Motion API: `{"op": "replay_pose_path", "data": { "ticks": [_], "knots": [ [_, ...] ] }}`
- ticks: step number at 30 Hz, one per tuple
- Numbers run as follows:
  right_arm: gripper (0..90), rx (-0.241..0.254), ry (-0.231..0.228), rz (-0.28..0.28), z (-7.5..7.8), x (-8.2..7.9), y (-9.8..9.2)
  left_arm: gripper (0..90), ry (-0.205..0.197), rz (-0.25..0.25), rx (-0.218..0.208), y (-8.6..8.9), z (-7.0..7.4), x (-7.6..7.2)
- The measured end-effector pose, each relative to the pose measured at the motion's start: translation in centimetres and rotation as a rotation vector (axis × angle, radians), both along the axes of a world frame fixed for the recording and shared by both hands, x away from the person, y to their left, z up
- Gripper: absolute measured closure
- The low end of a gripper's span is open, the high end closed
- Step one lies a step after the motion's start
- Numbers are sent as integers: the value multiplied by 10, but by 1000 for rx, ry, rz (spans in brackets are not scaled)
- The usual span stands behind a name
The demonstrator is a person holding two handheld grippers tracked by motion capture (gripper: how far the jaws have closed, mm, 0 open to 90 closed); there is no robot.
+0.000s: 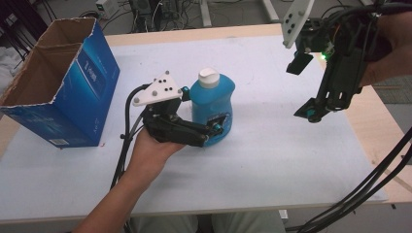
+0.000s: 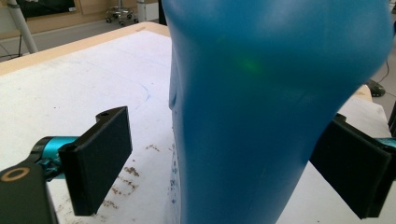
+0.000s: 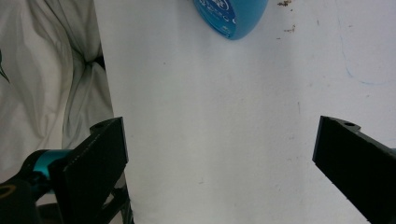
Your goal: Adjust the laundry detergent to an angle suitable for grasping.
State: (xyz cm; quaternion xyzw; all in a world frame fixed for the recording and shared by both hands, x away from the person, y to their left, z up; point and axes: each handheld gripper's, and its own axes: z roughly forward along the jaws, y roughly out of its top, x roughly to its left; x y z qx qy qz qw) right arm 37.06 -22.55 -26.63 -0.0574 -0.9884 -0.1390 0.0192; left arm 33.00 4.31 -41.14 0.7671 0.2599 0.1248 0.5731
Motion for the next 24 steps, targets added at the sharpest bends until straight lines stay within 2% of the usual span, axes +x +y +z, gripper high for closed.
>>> {"op": "replay_pose_path", "data": {
  "ticks": [7, 24],
  "knots": [
    [23, -1, 1, -7, 0, 0, 0, 177, -5, -6, 4, -1, 0, 0],
    [23, 0, 4, -5, 1, 0, 1, 296, -9, 11, 22, -4, 1, -1]
  ]
}}
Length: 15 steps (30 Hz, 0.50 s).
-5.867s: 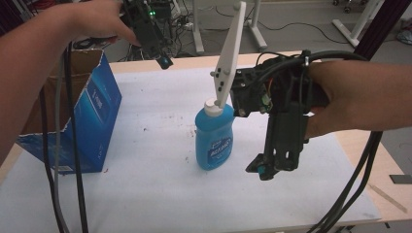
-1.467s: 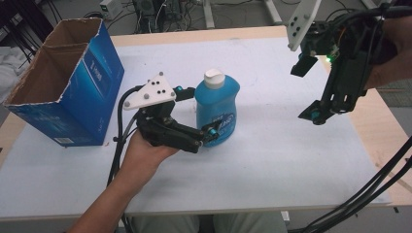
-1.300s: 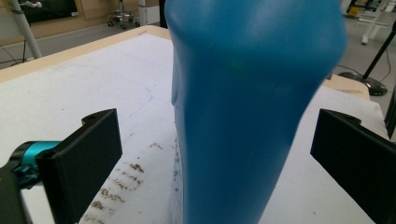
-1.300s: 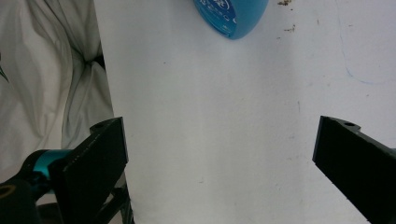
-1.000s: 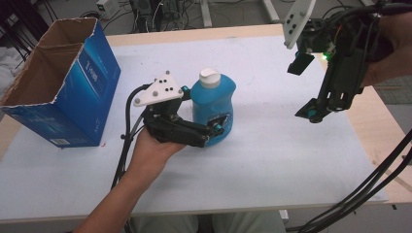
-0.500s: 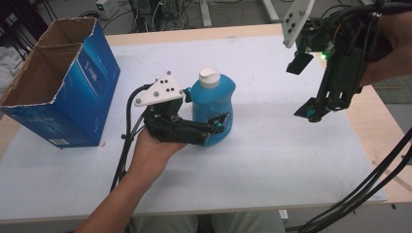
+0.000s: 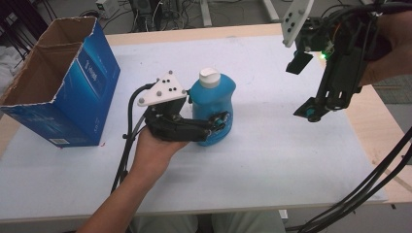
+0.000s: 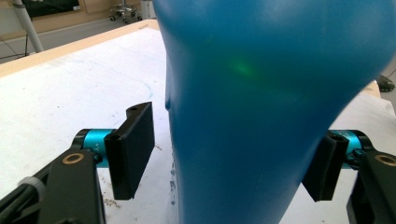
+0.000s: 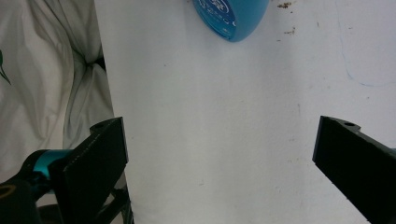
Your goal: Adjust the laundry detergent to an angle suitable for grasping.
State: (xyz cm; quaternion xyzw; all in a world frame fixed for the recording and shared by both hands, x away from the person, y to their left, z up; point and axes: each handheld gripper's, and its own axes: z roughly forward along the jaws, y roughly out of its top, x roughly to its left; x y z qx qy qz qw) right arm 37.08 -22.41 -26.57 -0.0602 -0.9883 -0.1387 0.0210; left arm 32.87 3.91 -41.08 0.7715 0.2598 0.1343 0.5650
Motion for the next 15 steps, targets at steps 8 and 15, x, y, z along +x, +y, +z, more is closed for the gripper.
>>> {"op": "replay_pose_path", "data": {
  "ticks": [8, 15],
  "knots": [
    [23, -1, 1, -3, 0, 0, 0, 415, -10, -9, -1, 0, 1, -1],
    [23, 3, 0, 0, -1, 2, 0, 431, -41, -3, 22, -1, 3, -2]
  ]
}}
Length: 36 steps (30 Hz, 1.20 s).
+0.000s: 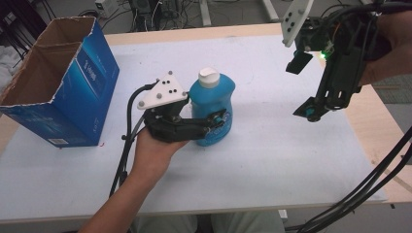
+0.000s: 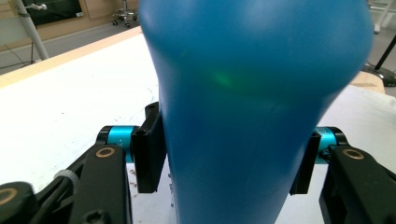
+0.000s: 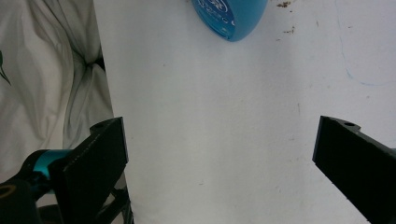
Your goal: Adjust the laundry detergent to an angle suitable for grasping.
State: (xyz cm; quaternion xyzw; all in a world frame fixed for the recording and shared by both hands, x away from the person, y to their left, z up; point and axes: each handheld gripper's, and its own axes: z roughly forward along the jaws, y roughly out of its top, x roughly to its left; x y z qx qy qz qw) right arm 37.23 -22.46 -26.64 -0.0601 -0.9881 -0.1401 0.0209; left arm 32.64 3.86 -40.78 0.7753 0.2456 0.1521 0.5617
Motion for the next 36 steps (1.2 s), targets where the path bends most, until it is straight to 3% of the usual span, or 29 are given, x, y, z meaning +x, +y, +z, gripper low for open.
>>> {"op": "replay_pose_path", "data": {
  "ticks": [3, 7, 10, 13, 15, 16, 21, 30, 36],
  "knots": [
    [23, 0, 1, -4, 0, 0, -1, 439, 19, -30, 11, 2, 5, 5],
    [23, 0, 0, -6, 0, 1, -1, 442, 10, -63, 18, 5, 17, 10],
    [23, -2, 3, -8, 0, 1, -2, 443, -11, -128, 57, 8, 32, 19],
    [23, -3, 4, -9, 0, 1, -2, 443, -11, -169, 58, 11, 37, 24],
    [23, -1, 4, -10, 0, 2, -2, 443, -15, -233, 63, 14, 43, 32],
    [23, -1, 4, -10, 0, 2, -2, 443, -15, -233, 63, 14, 43, 32],
    [23, 1, 6, -11, 0, 2, -1, 443, -30, -340, 83, 15, 50, 48],
    [23, 0, 8, -16, 1, 3, -2, 443, -31, -426, 86, 17, 57, 69],
    [23, 1, 8, -17, 0, 4, -2, 443, -23, -469, 121, 17, 51, 74]
  ]
}}
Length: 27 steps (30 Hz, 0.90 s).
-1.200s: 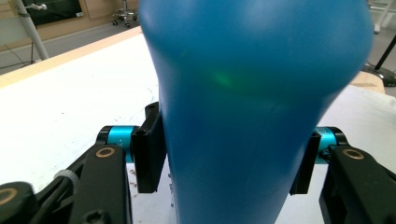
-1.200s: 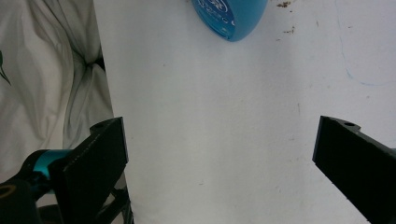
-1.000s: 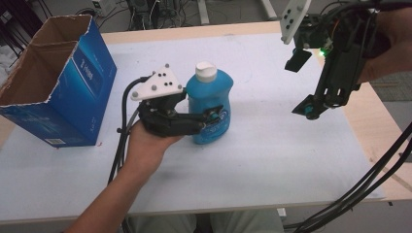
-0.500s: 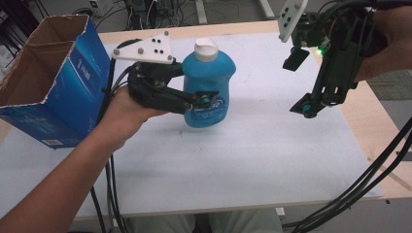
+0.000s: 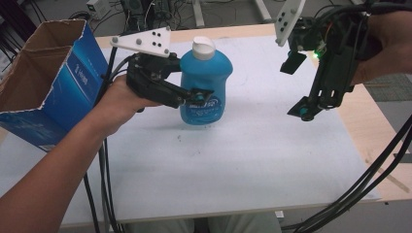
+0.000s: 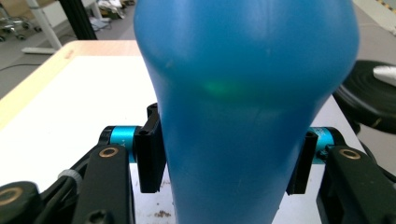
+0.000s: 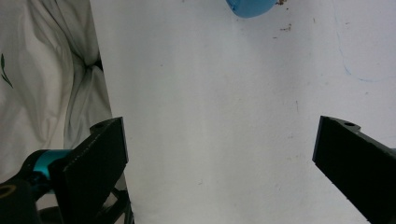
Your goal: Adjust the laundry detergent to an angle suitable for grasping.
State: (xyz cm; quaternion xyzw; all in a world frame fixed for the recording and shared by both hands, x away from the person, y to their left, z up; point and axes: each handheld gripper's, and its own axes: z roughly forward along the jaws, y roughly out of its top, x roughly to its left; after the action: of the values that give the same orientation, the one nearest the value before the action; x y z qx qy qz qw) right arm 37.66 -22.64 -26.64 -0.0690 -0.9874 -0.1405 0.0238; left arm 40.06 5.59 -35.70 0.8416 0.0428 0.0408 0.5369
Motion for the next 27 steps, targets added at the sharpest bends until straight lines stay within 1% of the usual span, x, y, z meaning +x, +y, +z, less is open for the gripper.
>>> {"op": "replay_pose_path", "data": {
  "ticks": [3, 10, 11, 15, 16, 18, 19, 22, 23, 24, 25, 27],
  "knots": [
    [23, 1, 2, -1, -1, 0, 0, 444, 1, -25, 2, 0, -2, 1],
    [23, -2, 2, -5, -1, 0, 1, 443, 22, -41, -21, -1, -7, 2],
    [23, -2, 1, -5, -1, 0, 1, 443, 26, -52, -27, -1, -9, 2],
    [23, -3, 3, -9, -1, 1, 1, 443, 34, -65, -29, -1, -12, 5],
    [23, -2, 2, -6, -1, 1, 1, 443, 40, -69, -37, -1, -14, 6],
    [23, -4, 3, -6, -1, 1, 1, 443, 41, -72, -39, -1, -15, 6],
    [23, -4, 5, -10, -1, 0, 1, 443, 35, -82, -40, -2, -15, 6],
    [23, -6, 4, -9, -1, 1, 1, 444, 36, -95, -38, -3, -17, 5],
    [23, -7, 3, -9, -1, 1, 1, 444, 40, -105, -39, -4, -20, 4],
    [23, -7, 3, -9, -1, 1, 1, 444, 40, -105, -39, -4, -20, 4],
    [23, -6, 3, -7, -1, 2, 1, 445, 47, -112, -39, -5, -23, 3],
    [23, -5, 3, -6, -2, 2, 1, 445, 47, -118, -37, -5, -25, 3]
  ]
}}
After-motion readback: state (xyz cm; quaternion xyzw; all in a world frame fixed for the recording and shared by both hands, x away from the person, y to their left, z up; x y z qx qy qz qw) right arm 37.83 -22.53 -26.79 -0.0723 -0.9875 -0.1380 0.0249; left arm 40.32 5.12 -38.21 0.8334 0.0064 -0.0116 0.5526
